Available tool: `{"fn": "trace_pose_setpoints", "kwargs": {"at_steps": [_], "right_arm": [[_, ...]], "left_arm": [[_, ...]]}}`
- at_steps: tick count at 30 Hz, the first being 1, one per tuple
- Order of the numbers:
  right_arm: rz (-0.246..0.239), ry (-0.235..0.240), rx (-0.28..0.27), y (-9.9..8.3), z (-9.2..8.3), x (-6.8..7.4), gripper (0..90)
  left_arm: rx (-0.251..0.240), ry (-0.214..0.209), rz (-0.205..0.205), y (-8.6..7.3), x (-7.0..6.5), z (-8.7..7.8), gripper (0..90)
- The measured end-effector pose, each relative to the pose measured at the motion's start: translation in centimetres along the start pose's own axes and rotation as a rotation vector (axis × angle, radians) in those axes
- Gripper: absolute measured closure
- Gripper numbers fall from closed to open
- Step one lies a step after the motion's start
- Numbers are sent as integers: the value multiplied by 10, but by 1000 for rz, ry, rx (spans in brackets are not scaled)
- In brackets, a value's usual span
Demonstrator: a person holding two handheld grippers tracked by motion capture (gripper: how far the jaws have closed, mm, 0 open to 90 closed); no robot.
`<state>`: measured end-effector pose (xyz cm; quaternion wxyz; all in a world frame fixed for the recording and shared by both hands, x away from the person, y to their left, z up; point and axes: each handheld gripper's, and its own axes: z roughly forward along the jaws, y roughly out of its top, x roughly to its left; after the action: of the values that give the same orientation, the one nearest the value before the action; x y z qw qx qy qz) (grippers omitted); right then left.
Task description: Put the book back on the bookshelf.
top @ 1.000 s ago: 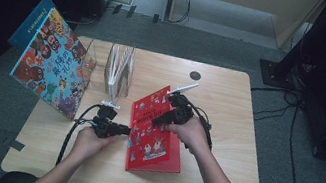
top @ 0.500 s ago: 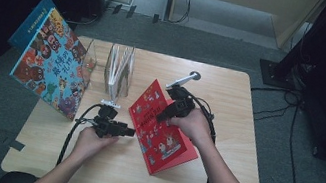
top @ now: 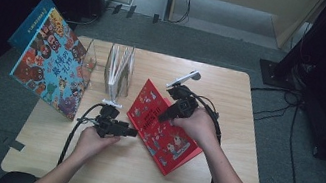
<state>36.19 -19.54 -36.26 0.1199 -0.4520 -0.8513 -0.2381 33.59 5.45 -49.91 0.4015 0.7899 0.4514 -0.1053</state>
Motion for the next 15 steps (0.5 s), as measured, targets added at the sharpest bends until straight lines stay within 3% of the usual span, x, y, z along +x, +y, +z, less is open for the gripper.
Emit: {"fn": "trace_pose_setpoints", "kwargs": {"at_steps": [3, 6, 10, 14, 15], "right_arm": [[-9, 26, -18, -3, -12, 0, 884], [-19, 41, -30, -6, -18, 1, 883], [-31, 61, -36, -9, -19, 1, 878], [-45, 72, -42, -12, -19, 3, 870], [-60, 89, -49, -15, -18, 2, 868]], "left_arm": [[-6, -6, 12, 2, -2, 0, 355], [-43, -66, -1, 6, -4, -1, 330], [-51, -109, 4, 8, -5, 0, 273], [-51, -124, 8, 9, -6, -1, 232], [-49, -149, -12, 10, -5, 0, 215]]}}
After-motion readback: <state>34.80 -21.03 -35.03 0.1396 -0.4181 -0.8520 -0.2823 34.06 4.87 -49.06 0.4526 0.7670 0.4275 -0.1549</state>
